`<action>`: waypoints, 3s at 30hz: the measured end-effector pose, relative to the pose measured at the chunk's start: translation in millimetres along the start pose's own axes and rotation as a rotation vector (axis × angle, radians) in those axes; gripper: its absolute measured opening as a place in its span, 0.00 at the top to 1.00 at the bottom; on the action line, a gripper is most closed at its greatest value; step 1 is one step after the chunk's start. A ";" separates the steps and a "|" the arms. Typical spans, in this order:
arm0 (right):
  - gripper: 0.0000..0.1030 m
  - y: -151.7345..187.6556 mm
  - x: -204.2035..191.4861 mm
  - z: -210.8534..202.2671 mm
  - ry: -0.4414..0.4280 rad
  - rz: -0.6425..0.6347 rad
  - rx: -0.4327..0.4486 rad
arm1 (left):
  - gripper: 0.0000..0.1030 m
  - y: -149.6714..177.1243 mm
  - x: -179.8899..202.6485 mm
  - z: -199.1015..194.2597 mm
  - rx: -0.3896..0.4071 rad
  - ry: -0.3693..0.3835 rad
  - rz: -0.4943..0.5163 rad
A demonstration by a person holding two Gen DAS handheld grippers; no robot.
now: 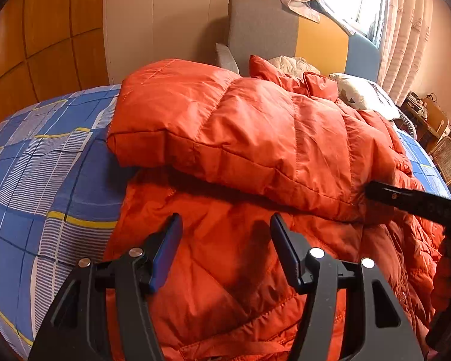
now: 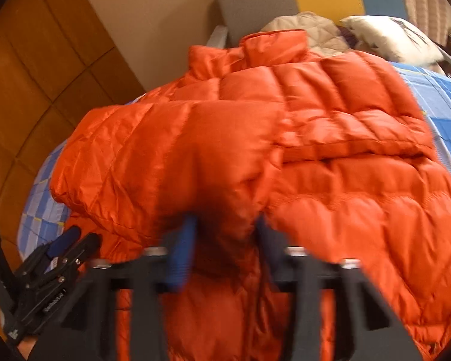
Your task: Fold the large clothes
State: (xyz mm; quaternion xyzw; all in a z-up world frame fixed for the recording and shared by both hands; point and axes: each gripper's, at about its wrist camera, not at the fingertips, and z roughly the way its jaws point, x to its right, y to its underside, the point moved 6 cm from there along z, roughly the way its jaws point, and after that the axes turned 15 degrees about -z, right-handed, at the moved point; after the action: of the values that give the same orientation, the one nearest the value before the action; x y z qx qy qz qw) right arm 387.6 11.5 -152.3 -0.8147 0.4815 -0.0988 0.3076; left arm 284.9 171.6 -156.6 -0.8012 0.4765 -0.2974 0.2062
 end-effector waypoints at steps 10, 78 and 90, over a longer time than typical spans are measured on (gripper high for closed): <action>0.92 -36.6 41.5 -32.8 0.247 -0.079 0.110 | 0.42 -22.0 13.5 5.2 0.023 0.005 0.016; 0.26 -89.1 128.2 56.3 0.338 -0.097 -0.058 | 0.12 -108.8 60.1 96.6 0.018 -0.011 -0.003; 0.26 24.3 130.2 -46.6 0.342 -0.150 -0.111 | 0.12 -34.5 24.6 -10.9 0.072 0.016 0.064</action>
State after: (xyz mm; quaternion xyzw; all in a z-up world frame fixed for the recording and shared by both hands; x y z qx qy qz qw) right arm 415.9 -125.9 -147.5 -0.8354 0.4693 -0.2316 0.1678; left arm 308.8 165.3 -120.5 -0.7754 0.4923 -0.3139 0.2405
